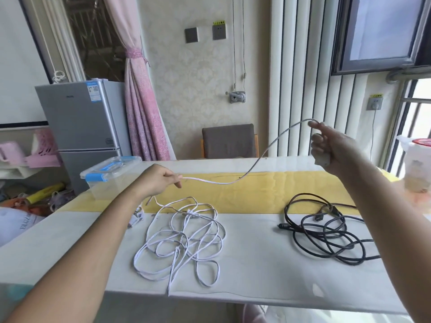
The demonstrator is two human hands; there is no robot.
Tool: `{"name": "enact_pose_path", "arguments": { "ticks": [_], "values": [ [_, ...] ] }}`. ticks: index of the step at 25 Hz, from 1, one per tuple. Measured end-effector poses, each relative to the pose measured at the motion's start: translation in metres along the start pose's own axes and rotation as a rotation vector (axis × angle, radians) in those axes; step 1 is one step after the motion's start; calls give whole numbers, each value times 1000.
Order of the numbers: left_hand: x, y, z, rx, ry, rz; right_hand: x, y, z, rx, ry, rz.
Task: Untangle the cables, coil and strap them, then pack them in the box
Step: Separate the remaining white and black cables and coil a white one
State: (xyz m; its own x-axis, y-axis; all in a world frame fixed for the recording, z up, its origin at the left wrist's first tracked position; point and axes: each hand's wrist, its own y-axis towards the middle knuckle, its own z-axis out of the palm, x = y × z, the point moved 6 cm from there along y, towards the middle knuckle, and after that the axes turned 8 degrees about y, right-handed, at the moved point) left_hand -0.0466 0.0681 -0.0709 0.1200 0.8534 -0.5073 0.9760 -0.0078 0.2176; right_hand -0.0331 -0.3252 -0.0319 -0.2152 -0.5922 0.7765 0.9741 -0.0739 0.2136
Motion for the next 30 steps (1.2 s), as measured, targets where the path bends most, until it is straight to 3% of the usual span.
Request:
{"name": "enact_pose_path", "arguments": {
  "ticks": [4, 6, 9, 11, 14, 16, 18, 20, 23, 27, 30],
  "values": [
    [-13, 8, -17, -356, -368, -44, -11, -10, 29, -133, -203, -56],
    [-21, 15, -26, -445, -393, 23, -13, -14, 35, -156, -252, -99],
    [-26, 27, -22, -431, -188, 11, -27, -17, 48, 35, -354, -97],
    [-20, 32, -8, -338, 69, -70, -45, -18, 55, 186, -539, -38],
    [-5, 30, 13, -161, 387, -217, -66, -11, 53, 213, -884, 19],
    [-13, 25, 19, -225, 371, -141, -80, -9, 58, 336, -1159, 9],
    [-38, 22, 35, -237, 155, 82, -99, -15, 72, 543, -1323, 5],
    [-59, 22, 62, -58, -174, 157, -117, -23, 88, 694, -1327, -1],
    [-73, 28, 97, 179, -572, 67, -130, -21, 100, 738, -1273, -118],
    [-72, 26, 131, 483, -651, -74, -133, -11, 98, 711, -1344, -438],
    [-73, 21, 150, 699, -696, -59, -135, -4, 85, 697, -1242, -379]
  ]
}}
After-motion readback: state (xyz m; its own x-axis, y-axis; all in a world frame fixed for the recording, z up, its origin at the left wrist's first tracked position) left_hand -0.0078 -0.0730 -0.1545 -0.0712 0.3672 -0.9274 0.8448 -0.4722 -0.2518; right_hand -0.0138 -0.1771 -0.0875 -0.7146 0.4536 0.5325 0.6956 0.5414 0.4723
